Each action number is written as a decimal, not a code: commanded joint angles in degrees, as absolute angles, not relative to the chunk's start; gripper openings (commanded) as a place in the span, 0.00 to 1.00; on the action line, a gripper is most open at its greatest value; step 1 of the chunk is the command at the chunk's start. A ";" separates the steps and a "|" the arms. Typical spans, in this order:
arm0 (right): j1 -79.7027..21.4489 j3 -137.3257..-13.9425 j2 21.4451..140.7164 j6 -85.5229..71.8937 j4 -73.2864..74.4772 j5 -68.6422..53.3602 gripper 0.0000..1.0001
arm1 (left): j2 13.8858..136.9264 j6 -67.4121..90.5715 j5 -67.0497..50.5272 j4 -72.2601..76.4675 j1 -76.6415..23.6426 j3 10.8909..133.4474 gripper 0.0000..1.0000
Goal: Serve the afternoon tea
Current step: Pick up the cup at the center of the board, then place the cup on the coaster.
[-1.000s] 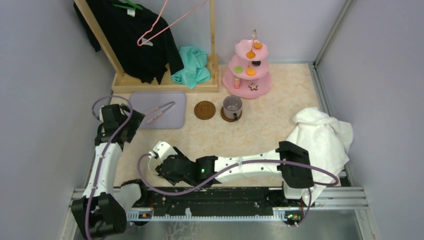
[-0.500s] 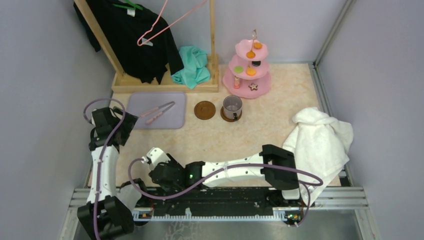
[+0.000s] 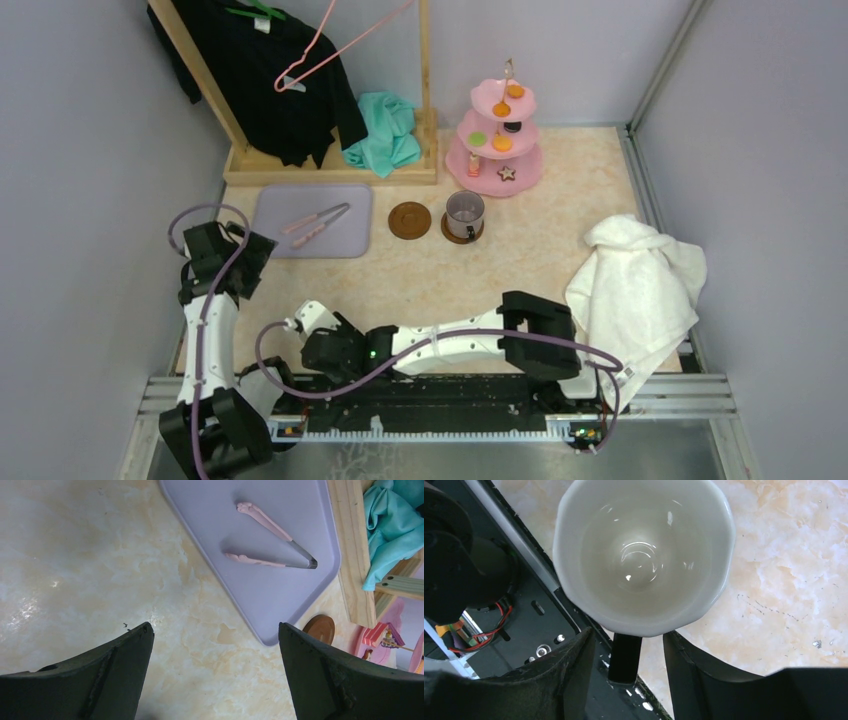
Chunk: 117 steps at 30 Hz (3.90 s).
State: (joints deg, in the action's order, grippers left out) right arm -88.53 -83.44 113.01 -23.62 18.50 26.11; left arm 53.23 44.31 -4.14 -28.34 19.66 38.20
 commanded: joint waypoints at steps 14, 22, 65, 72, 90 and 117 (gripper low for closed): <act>-85.34 -85.16 114.73 -22.32 13.36 21.28 0.50 | 52.39 43.99 -5.00 -27.33 20.39 37.44 0.99; -84.88 -85.22 115.55 -22.32 13.52 20.30 0.49 | 52.38 44.21 -5.18 -27.09 20.48 37.19 0.99; -79.98 -80.17 106.00 -21.21 12.66 24.70 0.00 | 52.08 44.10 -5.62 -26.63 21.01 35.65 0.99; -73.02 -80.74 102.97 -19.40 15.38 25.02 0.00 | 52.15 44.21 -5.89 -26.41 21.09 35.68 0.99; -56.06 -85.78 105.52 -13.65 10.66 24.81 0.00 | 53.67 44.73 -6.57 -24.64 21.10 35.24 0.99; -49.17 -83.58 110.44 -9.82 -3.90 27.37 0.00 | 55.81 45.42 -6.99 -22.24 21.09 34.98 0.99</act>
State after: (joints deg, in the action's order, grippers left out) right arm -49.34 -81.54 110.32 -10.04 4.49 25.93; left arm 55.72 45.39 -6.42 -23.92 20.69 34.98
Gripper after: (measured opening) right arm 0.195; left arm 0.990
